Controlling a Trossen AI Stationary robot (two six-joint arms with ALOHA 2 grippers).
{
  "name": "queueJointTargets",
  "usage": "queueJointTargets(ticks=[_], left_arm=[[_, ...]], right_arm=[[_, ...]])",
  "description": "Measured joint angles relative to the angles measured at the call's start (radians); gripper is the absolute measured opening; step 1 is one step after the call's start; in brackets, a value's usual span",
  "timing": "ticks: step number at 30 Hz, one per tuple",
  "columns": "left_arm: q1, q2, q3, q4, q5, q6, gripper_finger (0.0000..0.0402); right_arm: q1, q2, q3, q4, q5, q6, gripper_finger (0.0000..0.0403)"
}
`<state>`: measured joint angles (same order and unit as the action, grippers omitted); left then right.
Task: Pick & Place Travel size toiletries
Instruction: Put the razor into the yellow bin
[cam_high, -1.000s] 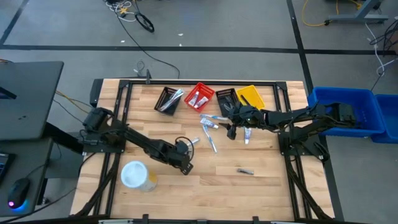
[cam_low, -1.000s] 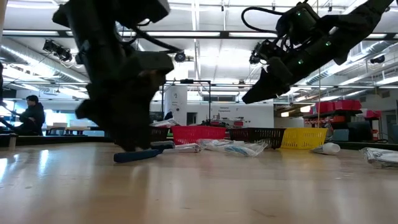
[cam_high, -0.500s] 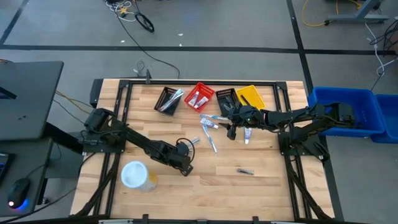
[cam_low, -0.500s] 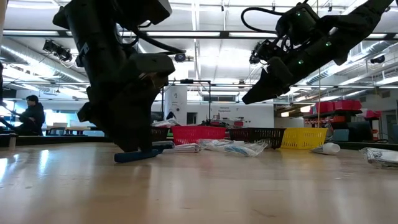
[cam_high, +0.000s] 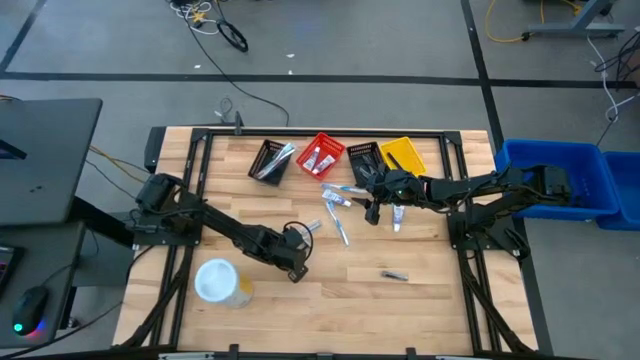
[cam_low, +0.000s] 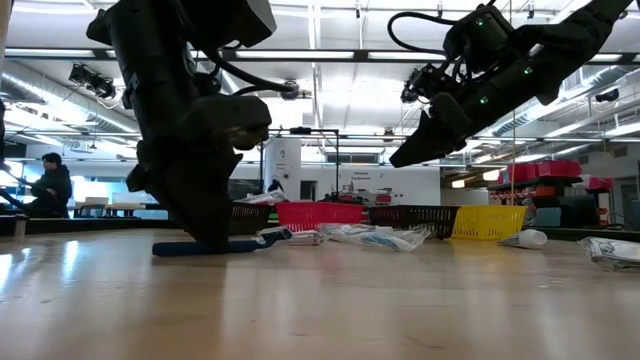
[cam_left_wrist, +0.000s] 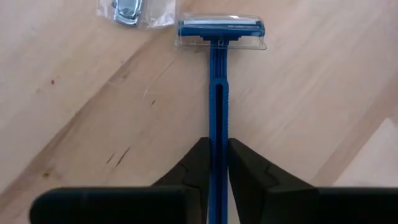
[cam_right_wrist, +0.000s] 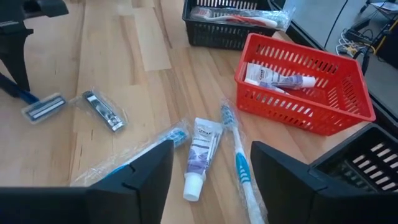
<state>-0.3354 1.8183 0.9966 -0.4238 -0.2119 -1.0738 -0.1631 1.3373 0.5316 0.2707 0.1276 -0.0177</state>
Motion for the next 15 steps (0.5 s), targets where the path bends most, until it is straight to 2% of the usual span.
queueJointTargets(ticks=[3,10,12,15], left_arm=[[0.011,0.0,0.0,-0.005,0.007,0.04,0.0052],[0.017,0.0,-0.001,-0.004,0.025,0.156,0.009],[0.017,0.0,-0.001,-0.005,0.025,0.172,0.0088],[0.021,0.0,-0.002,-0.007,0.027,0.193,0.0063]], right_arm=[[0.0,0.0,0.0,0.0,0.0,0.0,0.0229],[0.0,0.0,0.0,0.0,-0.001,-0.009,0.022],[0.0,0.0,0.0,0.0,-0.001,-0.009,0.0215],[0.0,0.0,0.0,0.0,-0.007,-0.009,0.021]])
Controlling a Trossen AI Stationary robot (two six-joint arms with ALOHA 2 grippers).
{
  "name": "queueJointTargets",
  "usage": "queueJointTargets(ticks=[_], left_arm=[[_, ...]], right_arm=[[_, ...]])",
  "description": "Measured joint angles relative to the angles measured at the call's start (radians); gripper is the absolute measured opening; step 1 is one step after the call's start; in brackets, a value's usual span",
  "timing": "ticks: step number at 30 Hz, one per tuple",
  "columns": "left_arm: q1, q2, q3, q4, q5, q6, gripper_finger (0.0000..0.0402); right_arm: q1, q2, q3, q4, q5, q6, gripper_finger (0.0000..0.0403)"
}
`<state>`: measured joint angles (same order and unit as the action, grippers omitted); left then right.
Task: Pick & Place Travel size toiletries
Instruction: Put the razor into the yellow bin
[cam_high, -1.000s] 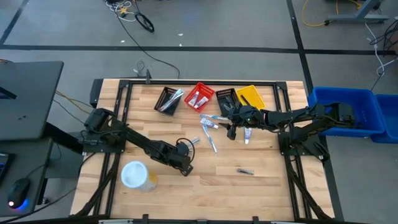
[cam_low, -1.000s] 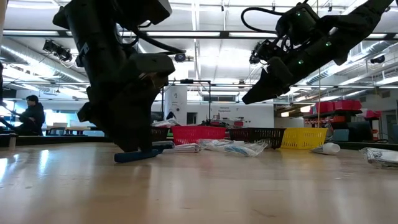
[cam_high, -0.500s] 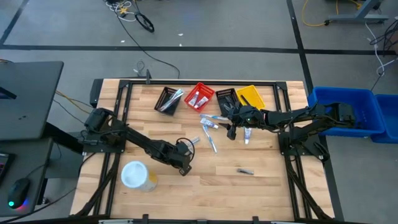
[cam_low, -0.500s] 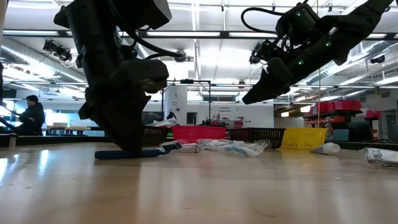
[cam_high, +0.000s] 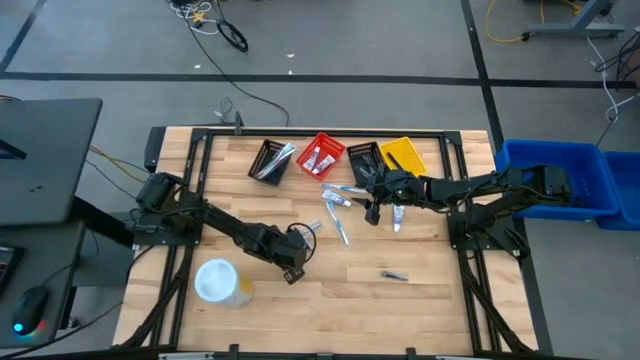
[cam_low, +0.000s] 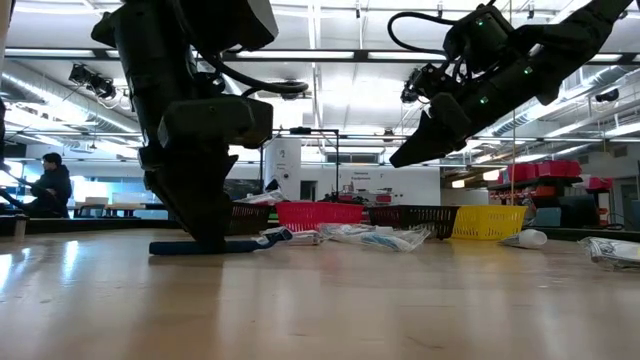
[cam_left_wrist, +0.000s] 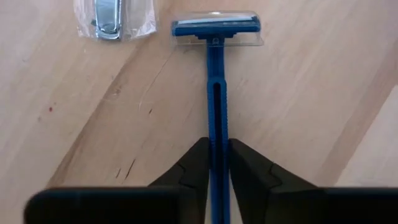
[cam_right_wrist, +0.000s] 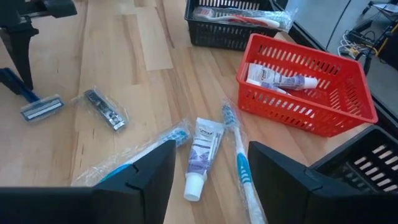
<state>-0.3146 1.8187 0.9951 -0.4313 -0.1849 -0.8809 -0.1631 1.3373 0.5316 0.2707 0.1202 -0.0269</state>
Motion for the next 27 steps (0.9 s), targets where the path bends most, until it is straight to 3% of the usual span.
queueJointTargets(ticks=[4,11,19,27], left_arm=[[0.002,0.0,0.0,-0.004,-0.004,0.029,0.0029],[0.003,-0.005,0.042,-0.097,-0.084,0.067,0.0032],[0.066,-0.027,0.17,-0.226,-0.146,0.309,0.0028],[0.154,-0.075,0.251,-0.179,-0.272,0.524,0.0028]], right_arm=[[0.0,0.0,0.0,0.0,-0.027,0.0,0.0207],[0.0,0.0,0.0,0.001,-0.046,0.003,0.0213],[0.005,0.0,0.0,0.121,-0.207,0.0,0.0222],[0.009,-0.035,0.0,0.088,-0.159,-0.055,0.0201]])
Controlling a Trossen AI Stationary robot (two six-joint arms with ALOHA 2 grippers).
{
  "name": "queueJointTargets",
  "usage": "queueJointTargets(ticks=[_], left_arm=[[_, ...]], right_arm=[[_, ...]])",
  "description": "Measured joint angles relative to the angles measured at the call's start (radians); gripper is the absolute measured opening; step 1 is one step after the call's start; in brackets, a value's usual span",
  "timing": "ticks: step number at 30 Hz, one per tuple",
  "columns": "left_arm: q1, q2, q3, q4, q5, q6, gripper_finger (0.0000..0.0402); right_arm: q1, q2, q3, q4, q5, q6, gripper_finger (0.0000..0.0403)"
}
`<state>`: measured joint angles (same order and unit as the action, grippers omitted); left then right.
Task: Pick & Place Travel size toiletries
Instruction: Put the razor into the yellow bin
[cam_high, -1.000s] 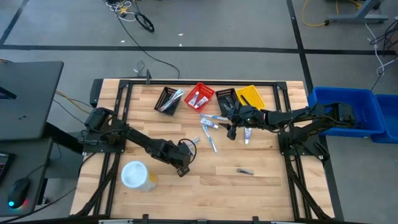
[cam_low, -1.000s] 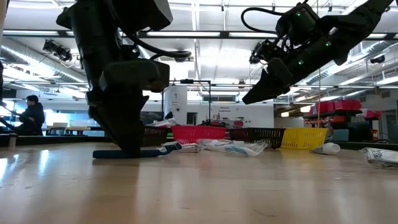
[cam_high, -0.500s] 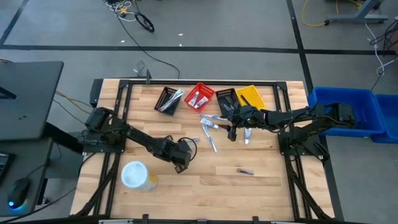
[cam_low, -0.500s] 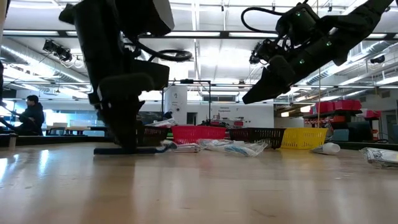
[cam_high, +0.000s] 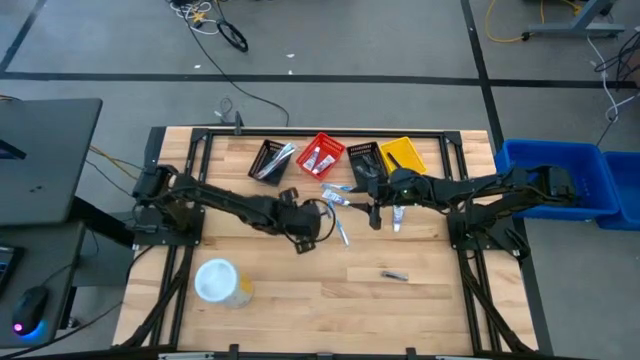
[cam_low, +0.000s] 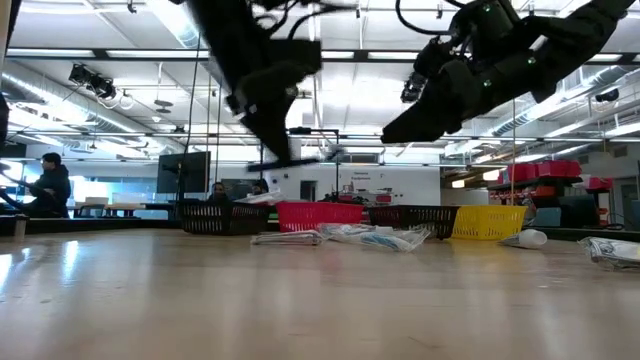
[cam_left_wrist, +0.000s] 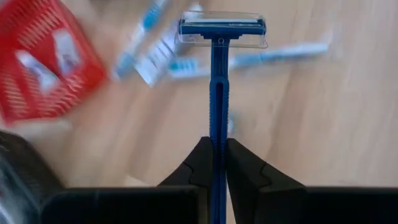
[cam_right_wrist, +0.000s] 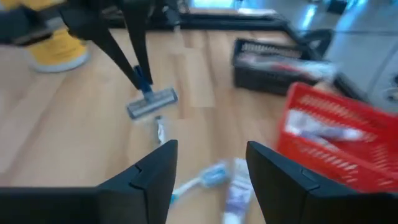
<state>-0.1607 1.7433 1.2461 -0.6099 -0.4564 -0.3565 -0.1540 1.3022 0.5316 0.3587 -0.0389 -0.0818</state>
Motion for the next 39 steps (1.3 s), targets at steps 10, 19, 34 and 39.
queueJointTargets(ticks=[10,19,34,39], left_arm=[[0.141,-0.154,-0.075,0.26,0.061,0.224,0.0028],[0.235,-0.214,-0.244,0.578,0.257,0.292,0.0028],[0.269,-0.215,-0.378,0.992,0.452,0.339,0.0029],[0.27,-0.215,-0.378,1.04,0.476,0.356,0.0029]], right_arm=[[-0.016,-0.276,0.0,-0.281,0.042,-0.013,0.0204],[-0.023,-0.361,-0.001,-0.326,-0.004,0.021,0.0205],[-0.022,-0.12,0.0,0.09,-0.052,0.078,0.0202],[-0.022,-0.07,0.0,0.213,-0.084,0.097,0.0203]])
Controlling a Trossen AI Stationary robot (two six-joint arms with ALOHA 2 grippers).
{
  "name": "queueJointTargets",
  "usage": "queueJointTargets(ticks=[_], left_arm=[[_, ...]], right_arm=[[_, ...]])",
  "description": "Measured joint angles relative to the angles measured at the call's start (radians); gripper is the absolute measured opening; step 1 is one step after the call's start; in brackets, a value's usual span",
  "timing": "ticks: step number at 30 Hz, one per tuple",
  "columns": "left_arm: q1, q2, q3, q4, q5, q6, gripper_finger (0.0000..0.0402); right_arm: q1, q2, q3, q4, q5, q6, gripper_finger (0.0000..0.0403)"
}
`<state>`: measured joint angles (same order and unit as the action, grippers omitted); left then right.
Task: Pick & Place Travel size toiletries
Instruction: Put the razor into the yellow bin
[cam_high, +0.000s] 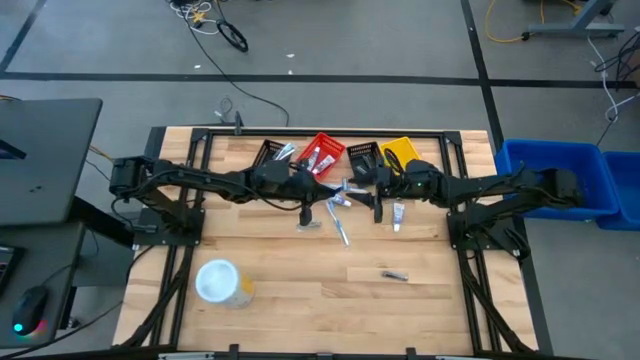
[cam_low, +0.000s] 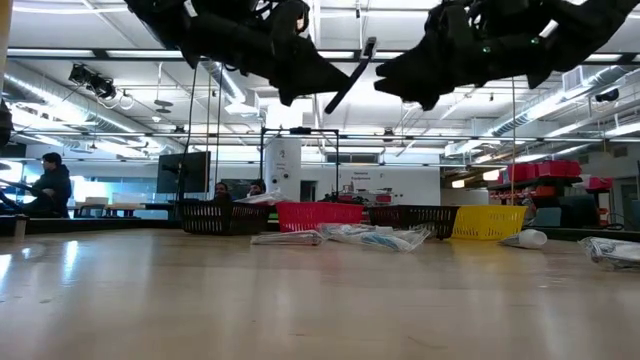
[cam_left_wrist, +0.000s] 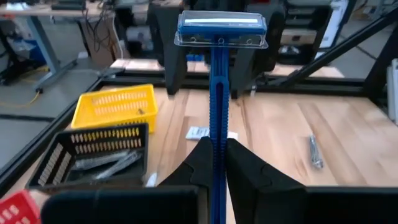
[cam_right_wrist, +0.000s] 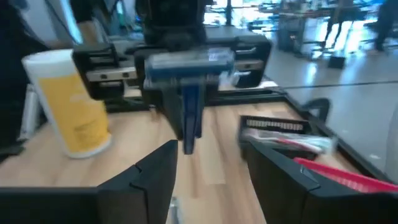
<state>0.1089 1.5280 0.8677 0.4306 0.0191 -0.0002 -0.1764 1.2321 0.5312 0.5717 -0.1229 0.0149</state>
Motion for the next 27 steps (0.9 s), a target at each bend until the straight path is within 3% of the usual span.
queueJointTargets(ticks=[8,18,27], left_arm=[[0.0,0.0,0.0,0.016,0.002,0.003,0.0029],[0.0,0.0,0.0,0.038,0.004,0.001,0.0029],[0.0,0.0,0.0,0.054,0.004,-0.003,0.0029]], right_arm=[[0.0,0.091,0.0,0.176,-0.067,0.02,0.019],[0.0,0.12,0.0,0.283,-0.096,0.034,0.0205],[0.0,0.13,0.0,0.319,-0.097,0.043,0.0166]])
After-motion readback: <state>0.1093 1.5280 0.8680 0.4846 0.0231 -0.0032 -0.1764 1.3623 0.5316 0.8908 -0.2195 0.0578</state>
